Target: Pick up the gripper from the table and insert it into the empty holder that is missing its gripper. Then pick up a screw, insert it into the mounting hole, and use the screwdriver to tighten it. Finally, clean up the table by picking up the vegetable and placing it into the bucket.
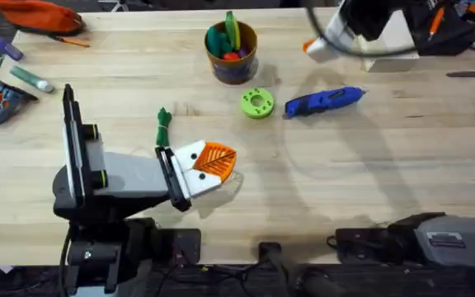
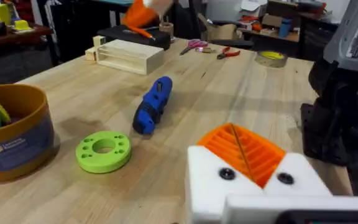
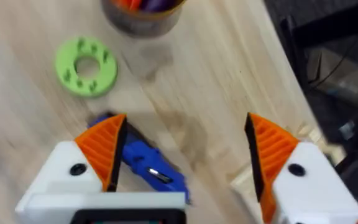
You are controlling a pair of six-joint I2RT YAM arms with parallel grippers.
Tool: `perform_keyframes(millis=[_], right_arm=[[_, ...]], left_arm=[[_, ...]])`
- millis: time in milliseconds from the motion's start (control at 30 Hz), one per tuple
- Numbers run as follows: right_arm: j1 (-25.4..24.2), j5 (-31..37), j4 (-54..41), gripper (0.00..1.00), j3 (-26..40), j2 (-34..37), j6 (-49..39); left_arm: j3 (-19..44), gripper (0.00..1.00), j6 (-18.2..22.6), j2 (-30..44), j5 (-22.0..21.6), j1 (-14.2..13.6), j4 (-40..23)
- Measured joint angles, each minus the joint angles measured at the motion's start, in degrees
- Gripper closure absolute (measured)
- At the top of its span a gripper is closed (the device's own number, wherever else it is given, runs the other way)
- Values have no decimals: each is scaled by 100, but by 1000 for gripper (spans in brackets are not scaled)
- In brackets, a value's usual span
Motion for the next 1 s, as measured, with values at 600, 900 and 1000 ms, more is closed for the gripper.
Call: perform_keyframes(millis=[600, 900, 1000], right_arm=[[-1401, -1463, 1159, 11, -2263, -1591, 3302], [-1567, -2816, 1193, 11, -3029, -2438, 3500], [-1431, -2928, 1268, 11, -3283, -2586, 3501]], left_arm=[[0, 994, 0, 0, 0, 0, 0], [0, 995, 0, 0, 159, 0, -32], [0, 995, 0, 0, 170, 0, -35]])
